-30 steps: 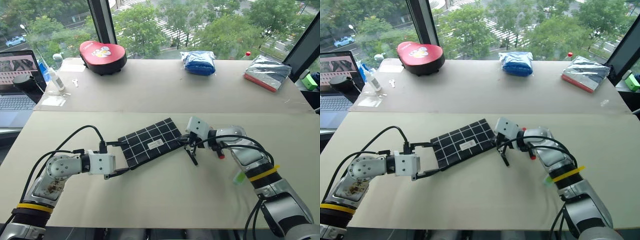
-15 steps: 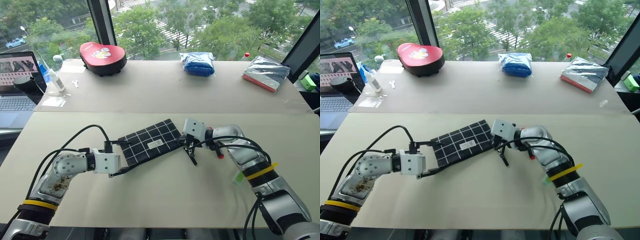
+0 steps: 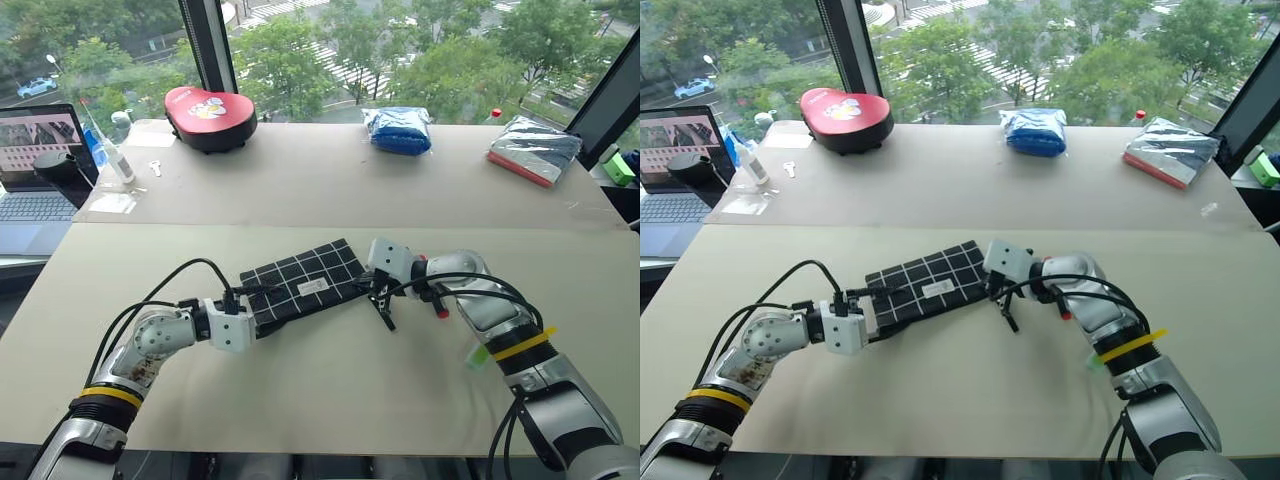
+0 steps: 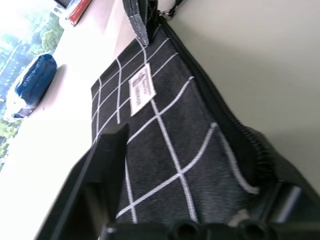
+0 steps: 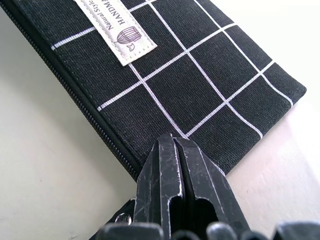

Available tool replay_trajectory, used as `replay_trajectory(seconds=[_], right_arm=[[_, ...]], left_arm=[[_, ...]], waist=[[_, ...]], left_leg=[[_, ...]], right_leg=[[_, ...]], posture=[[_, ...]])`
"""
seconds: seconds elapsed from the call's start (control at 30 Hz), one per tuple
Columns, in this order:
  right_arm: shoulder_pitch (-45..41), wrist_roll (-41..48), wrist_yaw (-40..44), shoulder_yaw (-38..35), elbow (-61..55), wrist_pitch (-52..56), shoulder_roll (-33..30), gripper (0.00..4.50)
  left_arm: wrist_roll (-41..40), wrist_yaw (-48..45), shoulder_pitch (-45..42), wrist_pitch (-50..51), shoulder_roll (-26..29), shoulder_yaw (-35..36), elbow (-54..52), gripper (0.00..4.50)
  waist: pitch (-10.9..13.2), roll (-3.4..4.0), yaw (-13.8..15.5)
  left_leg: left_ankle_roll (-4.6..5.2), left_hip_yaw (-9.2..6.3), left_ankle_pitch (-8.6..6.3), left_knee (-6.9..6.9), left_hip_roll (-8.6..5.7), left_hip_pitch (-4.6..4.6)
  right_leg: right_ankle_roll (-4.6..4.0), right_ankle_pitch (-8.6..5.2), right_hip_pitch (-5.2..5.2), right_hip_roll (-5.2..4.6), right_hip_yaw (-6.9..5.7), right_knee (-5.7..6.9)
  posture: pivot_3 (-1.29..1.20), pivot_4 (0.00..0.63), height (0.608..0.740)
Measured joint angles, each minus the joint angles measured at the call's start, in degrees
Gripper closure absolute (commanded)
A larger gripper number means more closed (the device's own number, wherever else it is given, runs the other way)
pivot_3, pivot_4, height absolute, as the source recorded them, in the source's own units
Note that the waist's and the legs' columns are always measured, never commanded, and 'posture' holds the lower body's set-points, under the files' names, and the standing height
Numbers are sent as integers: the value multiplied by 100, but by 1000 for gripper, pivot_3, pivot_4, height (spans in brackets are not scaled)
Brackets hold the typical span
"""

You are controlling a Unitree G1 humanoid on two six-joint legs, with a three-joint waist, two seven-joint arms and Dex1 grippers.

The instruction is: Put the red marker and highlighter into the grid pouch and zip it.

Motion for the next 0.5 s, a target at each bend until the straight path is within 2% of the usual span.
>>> replay_trajectory(seconds=[0.13,0.3,0.4,0.5], right_arm=[[11,3,4,-15,-2,5,0,4500],[12,33,7,-43,-2,84,1,4500],[12,79,-14,-164,24,208,85,3738],[4,414,-61,-503,119,532,312,2655]], left_arm=[[-19,-12,-117,-61,-12,-6,-19,4482],[-142,-148,-117,12,-43,-45,-46,4482],[-254,-247,-111,149,-53,-60,-72,4500],[-460,-362,-68,504,-86,-48,-154,4500]], waist=[[-6,9,-1],[-10,15,-1],[-10,15,-10],[-10,16,-23]], left_leg=[[2,0,-1,0,-1,0],[4,0,-2,-1,-1,0],[5,0,-3,-1,0,0],[5,1,-3,-2,1,-1]], right_leg=[[0,0,1,0,1,-1],[1,0,1,0,1,-3],[0,0,0,0,1,-3],[0,0,-2,0,2,-2]], posture=[[0,150,740],[0,150,740],[0,150,740],[0,150,740]])
